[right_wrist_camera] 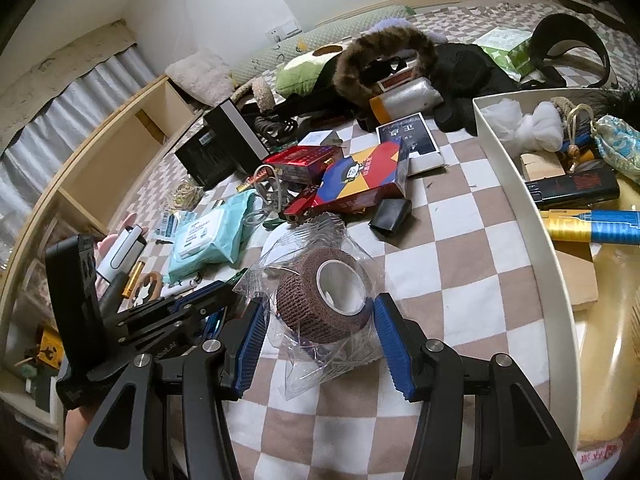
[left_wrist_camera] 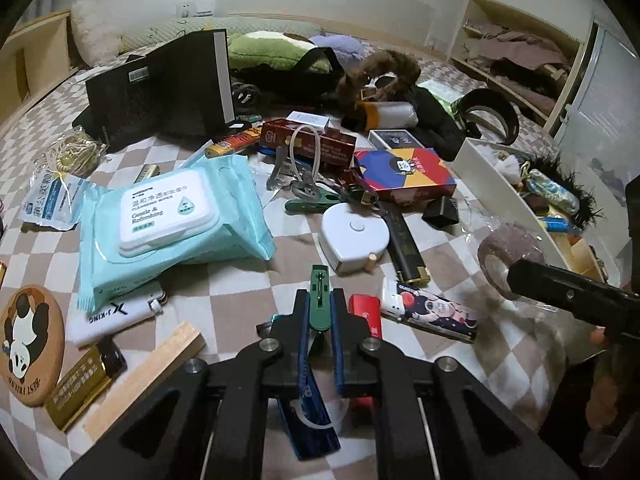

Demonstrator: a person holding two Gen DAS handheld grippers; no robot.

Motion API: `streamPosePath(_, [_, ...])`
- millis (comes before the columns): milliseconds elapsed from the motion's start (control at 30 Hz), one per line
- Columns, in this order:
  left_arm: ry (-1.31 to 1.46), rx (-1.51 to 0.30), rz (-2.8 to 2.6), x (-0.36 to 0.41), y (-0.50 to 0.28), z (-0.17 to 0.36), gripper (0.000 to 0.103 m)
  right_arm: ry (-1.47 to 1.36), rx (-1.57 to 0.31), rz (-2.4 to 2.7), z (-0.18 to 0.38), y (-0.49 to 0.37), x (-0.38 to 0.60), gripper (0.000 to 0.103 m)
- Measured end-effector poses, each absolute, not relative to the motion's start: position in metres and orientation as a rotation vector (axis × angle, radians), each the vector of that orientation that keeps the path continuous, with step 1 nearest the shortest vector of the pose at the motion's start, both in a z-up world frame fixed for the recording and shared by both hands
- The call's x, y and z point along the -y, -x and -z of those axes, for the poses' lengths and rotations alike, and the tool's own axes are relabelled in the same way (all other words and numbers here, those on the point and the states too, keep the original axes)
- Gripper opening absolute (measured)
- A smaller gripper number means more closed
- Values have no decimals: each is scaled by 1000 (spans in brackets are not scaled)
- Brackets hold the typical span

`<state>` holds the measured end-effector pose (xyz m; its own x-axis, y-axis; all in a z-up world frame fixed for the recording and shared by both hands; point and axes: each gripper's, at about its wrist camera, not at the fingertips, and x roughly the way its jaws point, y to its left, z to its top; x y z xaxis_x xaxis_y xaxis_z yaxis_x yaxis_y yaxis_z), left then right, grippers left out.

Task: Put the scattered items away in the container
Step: 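Lift the green clip and tape roll and carry both over the white tray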

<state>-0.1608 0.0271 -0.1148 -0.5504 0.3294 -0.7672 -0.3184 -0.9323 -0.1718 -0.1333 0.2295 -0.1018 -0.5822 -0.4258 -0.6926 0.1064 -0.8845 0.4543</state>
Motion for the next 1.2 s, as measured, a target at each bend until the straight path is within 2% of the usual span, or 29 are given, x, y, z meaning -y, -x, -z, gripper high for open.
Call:
streamPosePath(767, [1072, 71, -2483, -38, 117, 73, 10, -1073, 604, 2528, 63, 96, -245, 55])
streamPosePath(1200, [1002, 113, -2451, -57, 102, 54, 10, -950, 723, 2607, 36, 61, -303, 55])
